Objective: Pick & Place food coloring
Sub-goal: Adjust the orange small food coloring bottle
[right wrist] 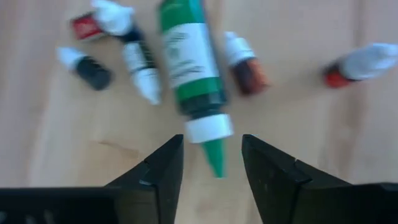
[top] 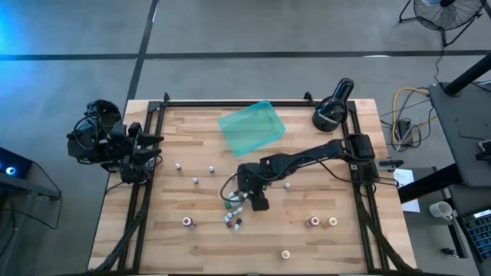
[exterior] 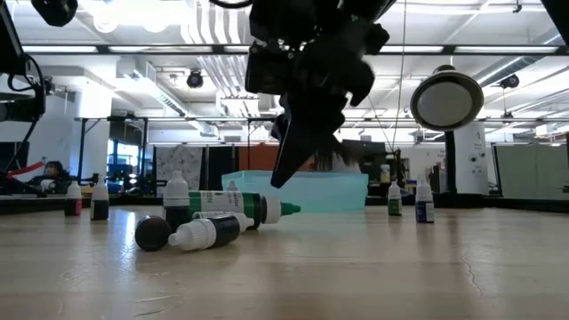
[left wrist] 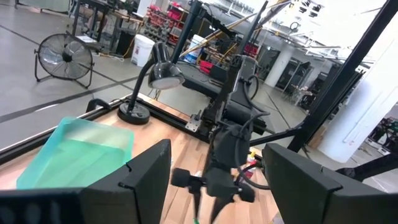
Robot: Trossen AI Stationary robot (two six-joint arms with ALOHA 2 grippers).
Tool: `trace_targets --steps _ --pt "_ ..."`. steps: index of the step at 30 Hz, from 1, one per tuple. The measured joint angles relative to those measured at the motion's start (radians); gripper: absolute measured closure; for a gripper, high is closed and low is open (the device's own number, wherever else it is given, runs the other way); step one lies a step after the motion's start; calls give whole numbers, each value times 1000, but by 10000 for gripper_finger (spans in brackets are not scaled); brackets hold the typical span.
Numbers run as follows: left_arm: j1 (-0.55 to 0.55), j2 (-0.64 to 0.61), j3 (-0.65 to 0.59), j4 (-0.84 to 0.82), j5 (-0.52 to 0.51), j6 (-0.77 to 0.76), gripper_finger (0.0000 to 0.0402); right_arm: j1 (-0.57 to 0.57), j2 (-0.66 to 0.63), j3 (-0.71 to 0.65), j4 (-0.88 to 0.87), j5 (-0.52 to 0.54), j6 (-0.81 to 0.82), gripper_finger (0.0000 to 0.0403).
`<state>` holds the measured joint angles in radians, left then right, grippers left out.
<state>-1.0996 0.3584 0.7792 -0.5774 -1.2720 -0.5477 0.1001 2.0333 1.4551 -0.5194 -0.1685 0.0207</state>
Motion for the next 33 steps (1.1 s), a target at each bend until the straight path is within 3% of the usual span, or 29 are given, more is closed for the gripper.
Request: trace_targets --steps 14,25,33 --pt "0 0 0 0 0 -6 177 23 14 -25 70 11 -110 182" --pt "0 0 0 0 0 -29 177 24 69 -28 73 14 -85 184" --pt "0 0 0 0 0 -29 177 24 69 -28 90 37 -100 209"
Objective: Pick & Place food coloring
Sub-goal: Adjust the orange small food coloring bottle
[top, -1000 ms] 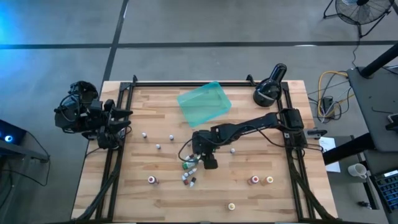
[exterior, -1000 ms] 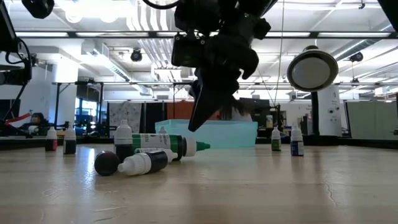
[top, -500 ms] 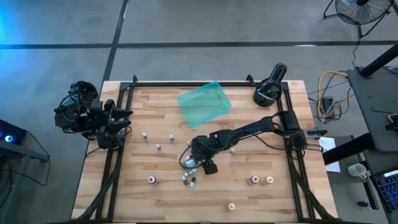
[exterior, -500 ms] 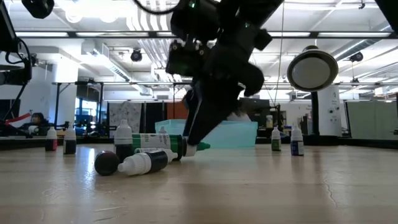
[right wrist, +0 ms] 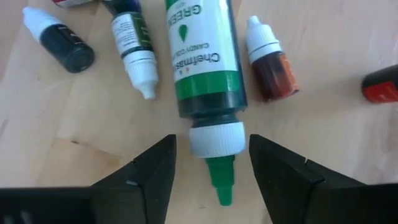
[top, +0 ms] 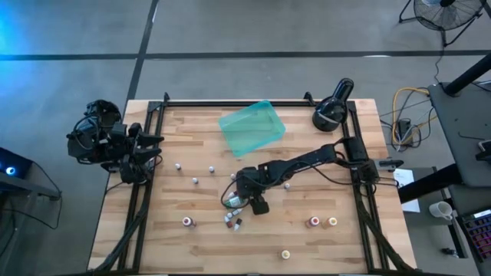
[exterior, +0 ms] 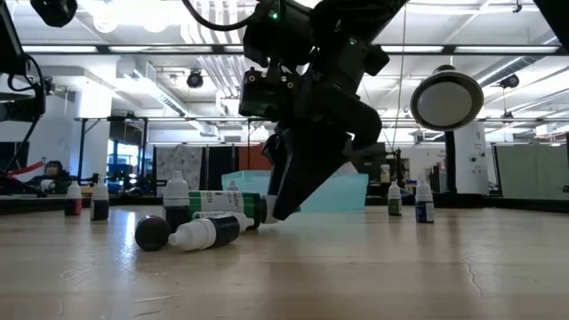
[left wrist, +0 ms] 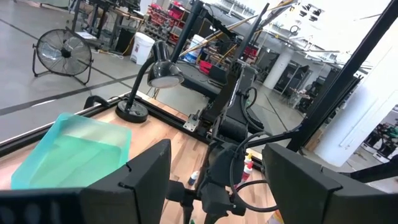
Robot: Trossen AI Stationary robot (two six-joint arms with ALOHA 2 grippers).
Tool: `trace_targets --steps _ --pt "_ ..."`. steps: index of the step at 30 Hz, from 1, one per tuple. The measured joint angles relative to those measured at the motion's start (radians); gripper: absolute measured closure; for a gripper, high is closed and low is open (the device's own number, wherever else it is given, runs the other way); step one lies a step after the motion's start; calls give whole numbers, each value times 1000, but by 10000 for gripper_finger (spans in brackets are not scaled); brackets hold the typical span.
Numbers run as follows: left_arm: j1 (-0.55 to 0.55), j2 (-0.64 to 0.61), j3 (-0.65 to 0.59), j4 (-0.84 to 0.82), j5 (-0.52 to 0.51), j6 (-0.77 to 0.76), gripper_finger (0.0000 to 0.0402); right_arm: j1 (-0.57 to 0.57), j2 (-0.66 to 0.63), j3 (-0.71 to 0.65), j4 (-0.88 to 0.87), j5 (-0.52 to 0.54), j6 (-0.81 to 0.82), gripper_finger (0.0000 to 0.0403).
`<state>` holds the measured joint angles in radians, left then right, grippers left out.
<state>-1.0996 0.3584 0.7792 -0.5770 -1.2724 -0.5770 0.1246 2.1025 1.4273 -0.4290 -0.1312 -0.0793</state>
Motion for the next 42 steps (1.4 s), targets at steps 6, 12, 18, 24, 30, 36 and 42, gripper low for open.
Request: trace_targets --steps 6,12,18,24,30,36,42 --pt "0 0 0 0 0 0 177 0 0 0 2 4 -11 232" --pt "0 0 0 0 0 -2 177 0 0 1 10 4 -28 264" --pt "0 0 0 0 0 -2 177 2 0 24 -38 3 -47 301" --pt "0 0 0 0 0 -3 177 0 0 132 -312 2 -25 300" --pt "0 0 0 0 0 -3 177 -15 0 318 -665 -3 191 296" --pt "0 0 0 0 0 -3 177 -65 -1 393 -904 -181 520 295" --pt "0 0 -2 0 1 -3 177 -76 3 335 -992 -478 816 294"
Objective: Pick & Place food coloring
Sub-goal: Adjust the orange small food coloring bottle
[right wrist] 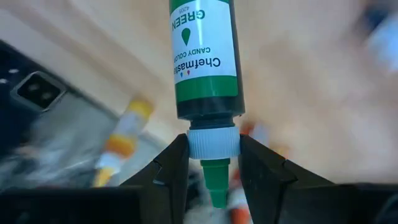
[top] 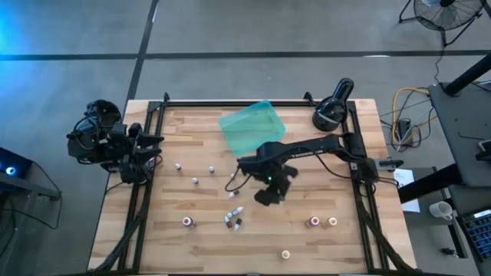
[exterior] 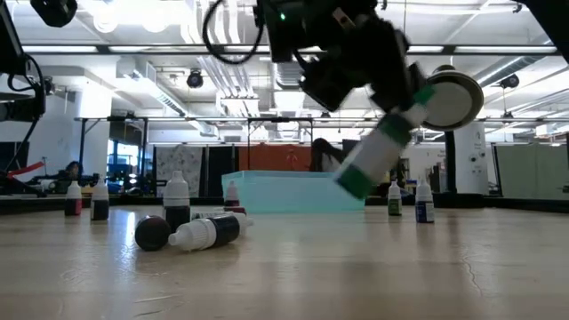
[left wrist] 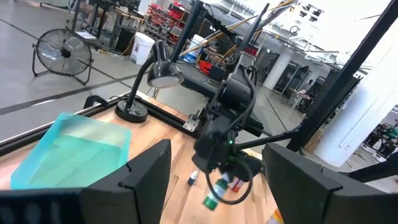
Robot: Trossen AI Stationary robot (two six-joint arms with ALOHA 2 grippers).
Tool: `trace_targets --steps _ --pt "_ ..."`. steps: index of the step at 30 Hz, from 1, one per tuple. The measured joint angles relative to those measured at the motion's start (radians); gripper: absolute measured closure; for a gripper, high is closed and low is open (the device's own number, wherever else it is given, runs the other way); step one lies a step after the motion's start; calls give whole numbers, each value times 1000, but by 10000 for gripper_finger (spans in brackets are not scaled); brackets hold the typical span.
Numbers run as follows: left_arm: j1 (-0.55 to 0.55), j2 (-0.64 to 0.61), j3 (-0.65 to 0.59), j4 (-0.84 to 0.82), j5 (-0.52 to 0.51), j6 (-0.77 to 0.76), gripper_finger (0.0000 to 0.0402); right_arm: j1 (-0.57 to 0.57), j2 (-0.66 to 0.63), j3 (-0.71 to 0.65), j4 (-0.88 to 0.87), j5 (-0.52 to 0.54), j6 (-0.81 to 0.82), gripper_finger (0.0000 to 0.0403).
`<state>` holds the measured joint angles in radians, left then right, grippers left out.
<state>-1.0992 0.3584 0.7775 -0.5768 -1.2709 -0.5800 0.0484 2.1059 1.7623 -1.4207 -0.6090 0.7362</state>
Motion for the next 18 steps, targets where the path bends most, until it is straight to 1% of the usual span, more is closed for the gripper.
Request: trace_targets --steps 2,6,10,12,18 --pt "0 0 -4 0 8 1 177 11 1 -25 -12 -75 84 294" --pt "0 0 -16 -1 48 0 177 42 1 -63 -21 -174 193 294" --pt "0 0 -30 0 84 -17 177 69 1 -82 -22 -245 289 294" --pt "0 0 -39 0 85 -34 177 72 1 -90 -21 -263 327 294" --pt "0 1 -62 0 85 -48 177 59 29 -124 -1 -267 401 293"
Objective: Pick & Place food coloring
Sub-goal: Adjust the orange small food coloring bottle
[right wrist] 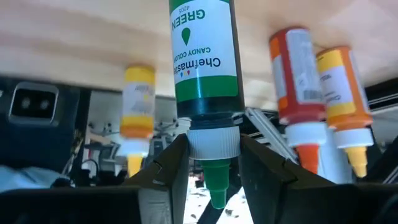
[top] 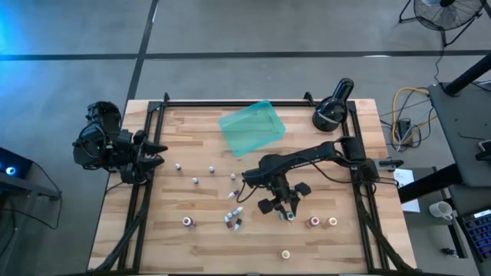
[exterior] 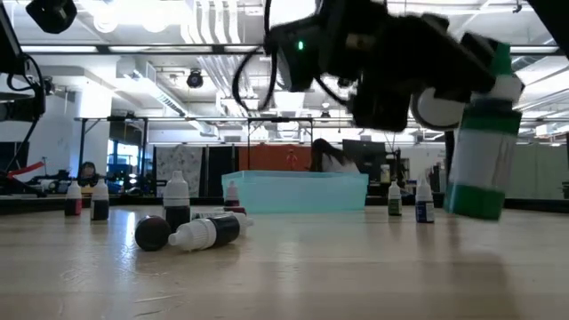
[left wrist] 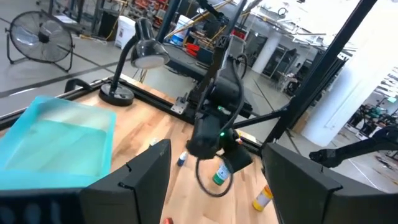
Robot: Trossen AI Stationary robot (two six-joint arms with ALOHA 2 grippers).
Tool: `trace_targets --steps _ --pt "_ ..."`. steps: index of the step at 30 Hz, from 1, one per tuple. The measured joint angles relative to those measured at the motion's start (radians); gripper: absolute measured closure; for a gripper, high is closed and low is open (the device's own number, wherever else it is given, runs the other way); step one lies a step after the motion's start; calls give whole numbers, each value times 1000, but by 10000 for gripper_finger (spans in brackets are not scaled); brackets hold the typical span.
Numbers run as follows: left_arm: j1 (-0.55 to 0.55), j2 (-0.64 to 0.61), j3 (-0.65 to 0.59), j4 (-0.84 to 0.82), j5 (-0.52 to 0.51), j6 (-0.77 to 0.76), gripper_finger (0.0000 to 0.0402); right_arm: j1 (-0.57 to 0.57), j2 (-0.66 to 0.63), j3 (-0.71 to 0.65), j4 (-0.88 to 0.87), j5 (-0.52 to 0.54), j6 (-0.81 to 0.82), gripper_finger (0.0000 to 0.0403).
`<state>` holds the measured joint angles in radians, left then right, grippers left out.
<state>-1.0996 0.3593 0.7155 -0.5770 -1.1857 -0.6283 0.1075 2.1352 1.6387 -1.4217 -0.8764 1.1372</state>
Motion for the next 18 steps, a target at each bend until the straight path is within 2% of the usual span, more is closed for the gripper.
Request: trace_targets --steps 5,10,18 --pt "0 1 0 0 29 -2 177 -1 34 -29 10 -71 -35 293" --pt "0 1 0 1 52 -6 177 -1 40 -34 45 -81 -53 291" --pt "0 1 0 1 71 -9 177 -4 40 -29 79 -73 -57 250"
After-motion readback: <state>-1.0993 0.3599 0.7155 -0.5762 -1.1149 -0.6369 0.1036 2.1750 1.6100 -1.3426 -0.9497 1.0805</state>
